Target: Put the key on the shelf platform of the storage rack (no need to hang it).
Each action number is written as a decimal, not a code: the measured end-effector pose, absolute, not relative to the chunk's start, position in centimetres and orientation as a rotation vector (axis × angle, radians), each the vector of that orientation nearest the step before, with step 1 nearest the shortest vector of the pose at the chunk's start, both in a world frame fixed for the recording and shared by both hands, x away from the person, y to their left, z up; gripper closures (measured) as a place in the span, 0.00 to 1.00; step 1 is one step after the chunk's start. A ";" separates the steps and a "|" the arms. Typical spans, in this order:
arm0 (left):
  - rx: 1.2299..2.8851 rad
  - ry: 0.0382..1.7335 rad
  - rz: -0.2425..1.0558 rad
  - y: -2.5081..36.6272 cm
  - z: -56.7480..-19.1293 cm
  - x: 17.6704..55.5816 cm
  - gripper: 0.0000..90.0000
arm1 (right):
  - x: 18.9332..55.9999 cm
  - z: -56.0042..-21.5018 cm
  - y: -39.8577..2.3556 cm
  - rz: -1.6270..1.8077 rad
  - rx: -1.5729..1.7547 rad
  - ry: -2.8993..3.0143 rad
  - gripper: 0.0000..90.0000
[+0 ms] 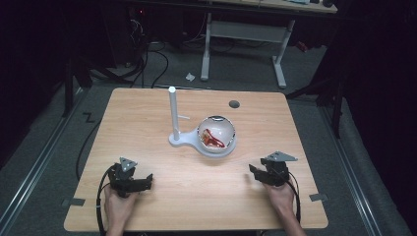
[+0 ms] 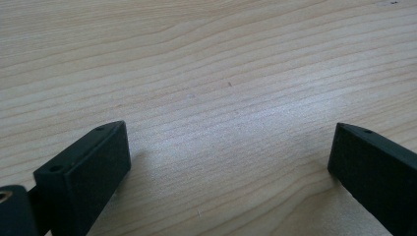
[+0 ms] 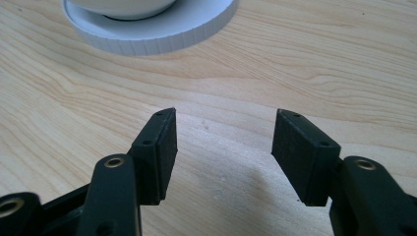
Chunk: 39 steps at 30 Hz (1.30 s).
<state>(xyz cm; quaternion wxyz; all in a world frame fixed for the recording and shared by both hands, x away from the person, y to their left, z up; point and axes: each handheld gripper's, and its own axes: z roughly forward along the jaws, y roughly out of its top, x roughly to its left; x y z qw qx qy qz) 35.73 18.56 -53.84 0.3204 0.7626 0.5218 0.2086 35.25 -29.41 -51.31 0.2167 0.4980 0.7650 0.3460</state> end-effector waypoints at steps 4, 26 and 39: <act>2.003 1.372 0.548 18.6 -53.8 35.7 0.03 | 35.5 -51.6 -29.4 0.926 1.383 2.119 0.47; 2.003 1.372 0.549 18.6 -53.8 35.7 0.03 | 36.4 -52.8 -29.0 0.877 1.410 2.125 0.45; 2.004 1.368 0.550 18.6 -53.8 35.7 0.04 | 36.4 -53.1 -29.2 0.883 1.414 2.100 0.37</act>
